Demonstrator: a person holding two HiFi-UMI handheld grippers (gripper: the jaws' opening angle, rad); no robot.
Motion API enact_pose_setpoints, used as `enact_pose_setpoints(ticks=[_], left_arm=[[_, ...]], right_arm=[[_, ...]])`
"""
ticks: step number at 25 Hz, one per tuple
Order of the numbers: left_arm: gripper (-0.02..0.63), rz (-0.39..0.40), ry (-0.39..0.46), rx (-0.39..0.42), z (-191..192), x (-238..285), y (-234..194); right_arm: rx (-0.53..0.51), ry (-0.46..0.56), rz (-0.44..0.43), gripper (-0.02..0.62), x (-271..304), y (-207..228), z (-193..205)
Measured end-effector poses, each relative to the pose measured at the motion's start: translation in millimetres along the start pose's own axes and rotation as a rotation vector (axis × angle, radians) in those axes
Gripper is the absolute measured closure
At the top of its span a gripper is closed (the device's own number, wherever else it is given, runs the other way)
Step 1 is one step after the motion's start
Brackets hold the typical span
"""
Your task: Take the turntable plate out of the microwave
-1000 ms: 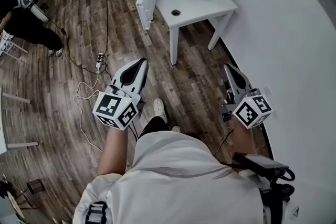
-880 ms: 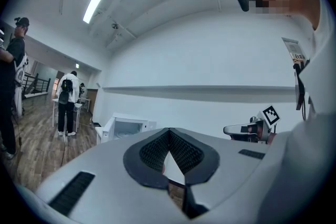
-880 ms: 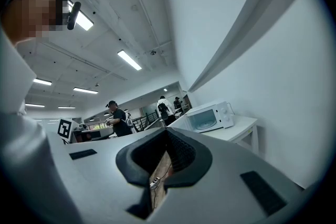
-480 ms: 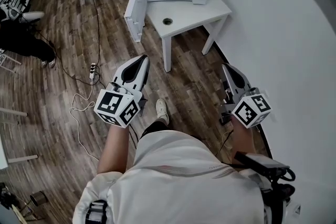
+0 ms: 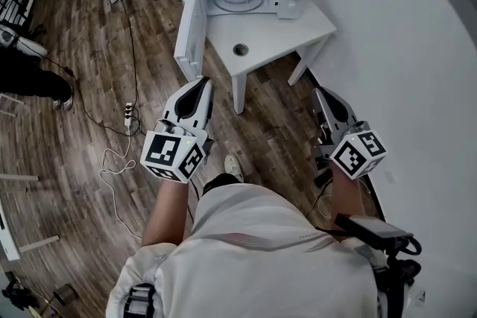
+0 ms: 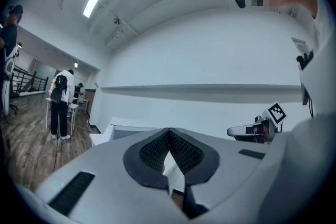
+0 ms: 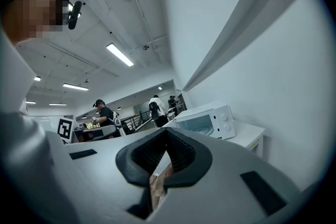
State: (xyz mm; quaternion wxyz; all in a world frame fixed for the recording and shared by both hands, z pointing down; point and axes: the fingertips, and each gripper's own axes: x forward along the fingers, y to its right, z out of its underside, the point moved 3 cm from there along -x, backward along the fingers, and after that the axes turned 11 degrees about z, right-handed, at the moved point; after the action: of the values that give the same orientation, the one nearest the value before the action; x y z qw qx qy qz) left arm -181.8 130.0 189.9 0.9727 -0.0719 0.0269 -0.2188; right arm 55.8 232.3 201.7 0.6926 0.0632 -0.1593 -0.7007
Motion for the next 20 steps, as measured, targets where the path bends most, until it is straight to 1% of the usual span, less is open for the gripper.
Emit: enact_pose_setpoints(ticks=[6, 12, 16, 20], left_arm=[[0.597, 0.044, 0.011, 0.003, -11.5, 47.7, -54.9], [0.597, 0.060, 0.020, -0.023, -17.8, 71.6, -80.4], [0.597, 0.043, 0.018, -0.033, -16.6, 92.0, -92.2], [0.597, -0.011, 0.016, -0.025, -13.1, 113.9, -108.5]], right_arm=[[0.006, 0.018, 0.019, 0.595, 68.9, 7.9, -14.7], [0.000, 0.012, -0.005, 0.595, 113.0, 5.7, -22.7], [0.006, -0.007, -0.037, 0.595, 145.1, 16.2, -25.9], [0.006, -0.025, -0.086, 0.595, 183.3, 31.9, -29.9]])
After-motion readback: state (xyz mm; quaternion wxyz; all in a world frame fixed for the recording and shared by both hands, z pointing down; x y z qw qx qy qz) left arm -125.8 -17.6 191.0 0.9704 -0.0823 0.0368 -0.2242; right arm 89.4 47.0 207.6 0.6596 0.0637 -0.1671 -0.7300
